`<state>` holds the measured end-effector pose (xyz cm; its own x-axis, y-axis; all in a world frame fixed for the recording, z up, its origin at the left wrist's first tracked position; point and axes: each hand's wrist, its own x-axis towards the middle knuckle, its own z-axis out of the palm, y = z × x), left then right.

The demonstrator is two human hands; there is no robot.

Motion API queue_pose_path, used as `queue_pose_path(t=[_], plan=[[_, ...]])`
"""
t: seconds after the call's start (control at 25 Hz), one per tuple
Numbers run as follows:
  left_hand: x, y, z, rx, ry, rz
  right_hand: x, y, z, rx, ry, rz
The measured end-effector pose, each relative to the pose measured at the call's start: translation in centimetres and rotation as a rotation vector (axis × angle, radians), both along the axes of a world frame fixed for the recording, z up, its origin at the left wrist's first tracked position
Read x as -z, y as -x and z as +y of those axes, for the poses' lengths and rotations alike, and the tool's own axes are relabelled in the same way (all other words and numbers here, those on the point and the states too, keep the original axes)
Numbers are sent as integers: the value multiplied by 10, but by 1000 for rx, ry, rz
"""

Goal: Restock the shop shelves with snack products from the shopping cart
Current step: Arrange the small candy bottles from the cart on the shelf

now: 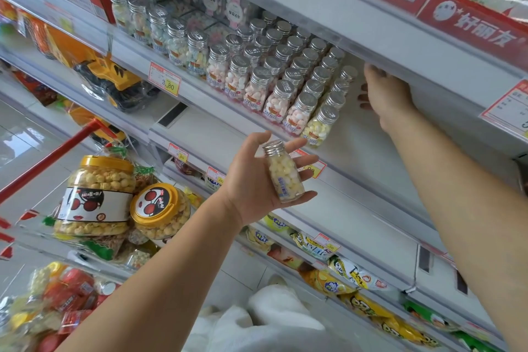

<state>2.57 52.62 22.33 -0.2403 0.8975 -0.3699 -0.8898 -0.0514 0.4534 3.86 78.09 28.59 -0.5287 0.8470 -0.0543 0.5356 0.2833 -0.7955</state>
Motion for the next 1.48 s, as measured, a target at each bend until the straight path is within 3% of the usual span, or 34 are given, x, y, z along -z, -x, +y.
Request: queue_pose_path(t=[0.08, 0.12, 0.24, 0.32, 0.56, 0.68, 0.84, 1.0, 1.16, 1.48], plan=[[-4, -1, 3, 38, -14, 4, 1, -28, -20, -11, -372, -2], [-6, -2, 6, 51, -14, 16, 0, -46, -40, -97, -443, 44], [-12, -5, 14, 58, -27, 67, -5, -85, -101, -480, -329, 48], [-17, -11, 20, 77, -25, 99, -4, -93, -117, -565, -227, -41], [-9, -16, 21, 24, 54, 88, -3, -100, -85, -491, 122, 122], [-6, -12, 18, 5, 100, 106, -6, -106, -51, -425, 114, 146], [-5, -10, 18, -25, 115, 93, 4, -97, -17, -375, -46, -8], [-2, -6, 18, -33, 100, 82, 11, -90, -10, -316, 104, 8], [-2, -2, 15, -43, 99, 90, 10, -84, -17, -18, 258, 46], [4, 5, 4, -93, 83, 70, 1, -27, 9, 23, 395, 178]])
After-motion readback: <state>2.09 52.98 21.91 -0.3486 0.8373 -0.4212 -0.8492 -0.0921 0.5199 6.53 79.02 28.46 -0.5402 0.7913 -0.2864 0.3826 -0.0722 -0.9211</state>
